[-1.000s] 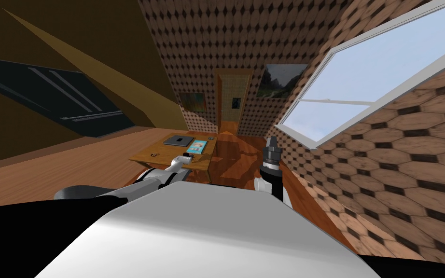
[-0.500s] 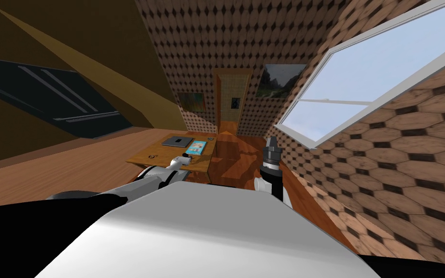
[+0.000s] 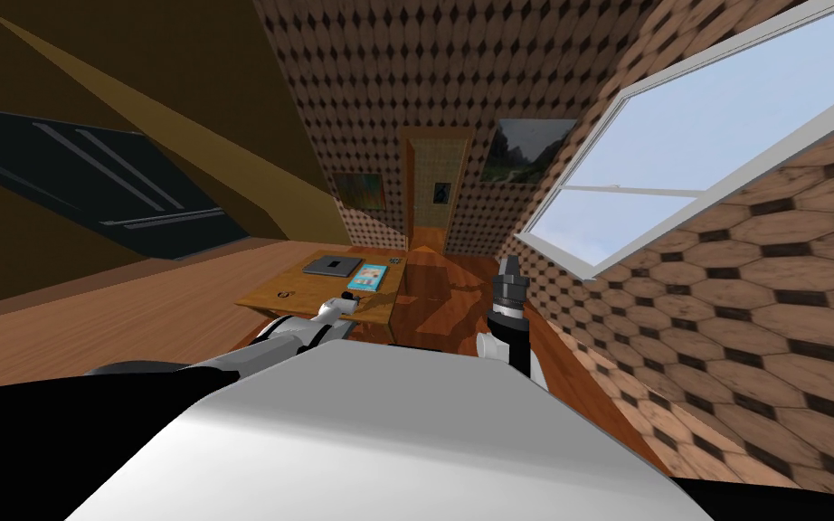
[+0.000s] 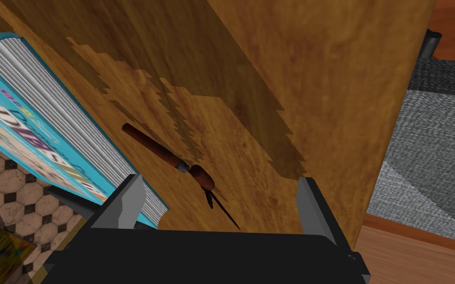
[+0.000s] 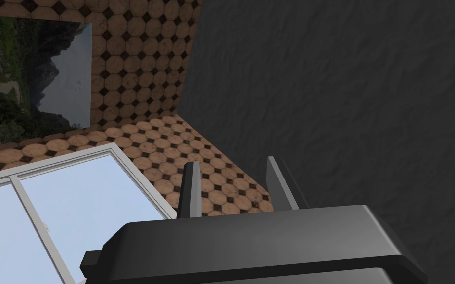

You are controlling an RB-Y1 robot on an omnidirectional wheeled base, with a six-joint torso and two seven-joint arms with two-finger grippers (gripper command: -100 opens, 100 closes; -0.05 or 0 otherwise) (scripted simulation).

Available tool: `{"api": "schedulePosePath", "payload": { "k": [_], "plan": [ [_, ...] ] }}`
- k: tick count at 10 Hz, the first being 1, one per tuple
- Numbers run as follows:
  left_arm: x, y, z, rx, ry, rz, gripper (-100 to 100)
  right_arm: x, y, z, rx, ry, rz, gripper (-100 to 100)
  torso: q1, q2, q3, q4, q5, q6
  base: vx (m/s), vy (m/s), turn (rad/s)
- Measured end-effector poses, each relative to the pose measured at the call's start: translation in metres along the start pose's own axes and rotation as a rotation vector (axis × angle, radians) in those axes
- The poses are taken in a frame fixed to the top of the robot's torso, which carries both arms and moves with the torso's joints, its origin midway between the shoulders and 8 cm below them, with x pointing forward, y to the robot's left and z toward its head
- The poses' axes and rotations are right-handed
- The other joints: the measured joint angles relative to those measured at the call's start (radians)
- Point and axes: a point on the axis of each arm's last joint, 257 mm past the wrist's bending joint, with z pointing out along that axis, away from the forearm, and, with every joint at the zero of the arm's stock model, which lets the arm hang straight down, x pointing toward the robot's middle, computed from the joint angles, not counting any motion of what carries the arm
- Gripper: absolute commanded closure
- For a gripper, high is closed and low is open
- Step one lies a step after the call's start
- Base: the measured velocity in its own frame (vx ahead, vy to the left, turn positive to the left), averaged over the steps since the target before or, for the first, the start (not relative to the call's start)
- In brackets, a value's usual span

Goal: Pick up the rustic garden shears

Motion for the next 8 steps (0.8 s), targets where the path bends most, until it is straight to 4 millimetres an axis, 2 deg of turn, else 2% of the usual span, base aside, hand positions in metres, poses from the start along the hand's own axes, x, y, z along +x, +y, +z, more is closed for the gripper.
{"api": "schedulePosePath", "payload": {
  "k": [1, 5, 6, 7, 8],
  "plan": [
    [-0.0001, -0.0002, 0.0002, 0.002, -0.001, 0.0, 100, 0.0, 0.0, 0.0, 0.0, 0.0, 0.0, 0, 0.001, 0.0, 0.0, 0.0, 0.0, 0.0, 0.0, 0.0, 0.0],
    [-0.0007, -0.004, -0.0003, 0.009, -0.002, 0.0, 100, 0.0, 0.0, 0.0, 0.0, 0.0, 0.0, 0, 0.002, -0.001, -0.001, -0.002, 0.002, -0.001, 0.0, 0.0, -0.003],
    [-0.0007, -0.004, -0.0003, 0.009, -0.002, 0.0, 0, 0.0, 0.0, 0.0, 0.0, 0.0, 0.0, 0, 0.002, -0.001, -0.001, -0.002, 0.002, -0.001, 0.0, 0.0, 0.0],
    [-0.0007, -0.004, -0.0003, 0.009, -0.002, 0.0, 100, 0.0, 0.0, 0.0, 0.0, 0.0, 0.0, 0, 0.002, -0.001, -0.001, -0.002, 0.002, -0.001, 0.0, 0.0, 0.0],
    [-0.0028, -0.0098, -0.0011, 0.004, -0.001, -0.001, 100, 0.0, 0.0, 0.0, 0.0, 0.0, 0.0, 0, 0.002, -0.001, -0.001, -0.002, 0.001, -0.001, 0.0, 0.0, 0.0]
  ]
}}
